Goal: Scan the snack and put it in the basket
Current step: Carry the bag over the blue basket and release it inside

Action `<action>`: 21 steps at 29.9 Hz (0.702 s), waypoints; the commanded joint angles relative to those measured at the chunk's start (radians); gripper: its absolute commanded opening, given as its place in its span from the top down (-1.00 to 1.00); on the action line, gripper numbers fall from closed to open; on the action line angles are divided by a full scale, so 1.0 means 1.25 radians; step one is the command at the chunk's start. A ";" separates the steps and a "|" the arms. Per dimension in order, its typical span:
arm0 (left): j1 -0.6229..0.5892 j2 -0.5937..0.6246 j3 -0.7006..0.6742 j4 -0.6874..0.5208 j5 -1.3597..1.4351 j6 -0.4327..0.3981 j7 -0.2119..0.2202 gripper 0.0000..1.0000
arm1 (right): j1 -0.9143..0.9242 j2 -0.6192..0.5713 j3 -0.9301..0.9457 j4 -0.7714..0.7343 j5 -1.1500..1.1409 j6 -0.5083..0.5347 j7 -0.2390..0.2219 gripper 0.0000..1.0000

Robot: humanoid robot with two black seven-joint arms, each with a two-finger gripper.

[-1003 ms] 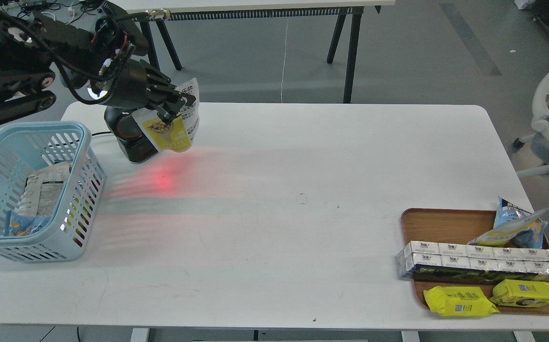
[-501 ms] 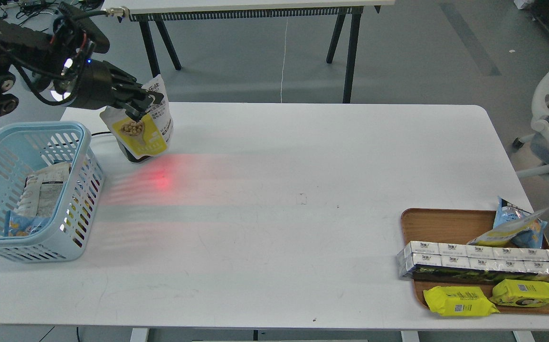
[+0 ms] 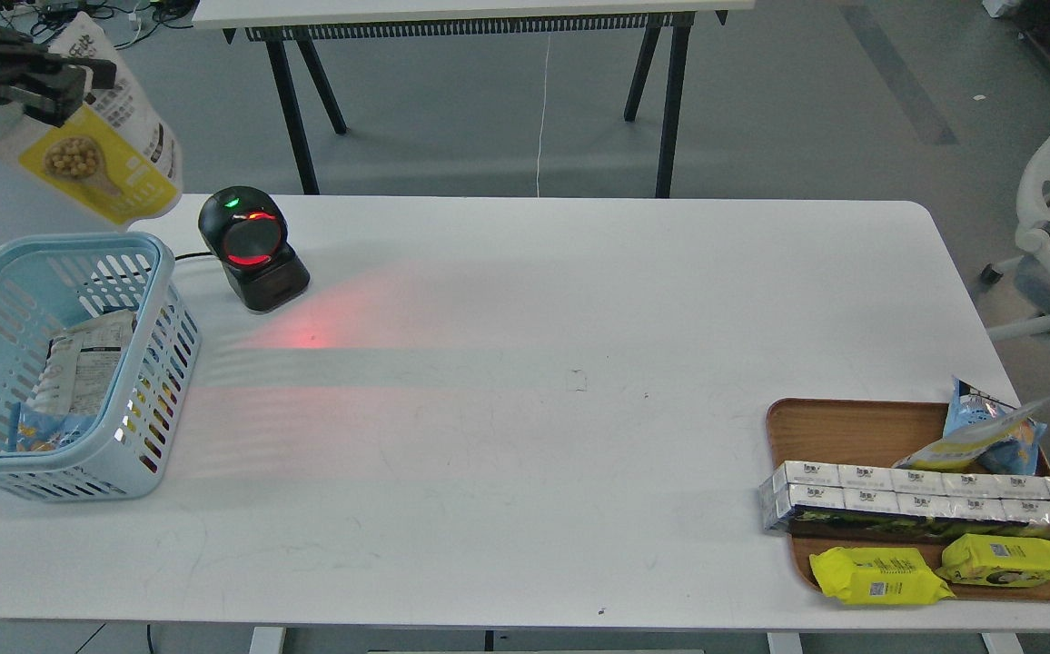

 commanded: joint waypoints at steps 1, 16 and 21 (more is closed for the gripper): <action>0.015 0.076 0.007 -0.016 0.003 -0.011 0.000 0.97 | -0.002 0.011 -0.001 0.000 0.000 0.000 -0.001 -0.97; 0.231 0.088 -0.002 -0.049 0.014 0.001 0.000 0.96 | 0.002 0.023 -0.001 0.000 0.000 0.000 0.000 -0.98; 0.246 0.058 -0.002 -0.021 0.012 0.012 0.000 0.90 | 0.002 0.016 -0.001 0.000 0.000 0.000 0.000 -0.98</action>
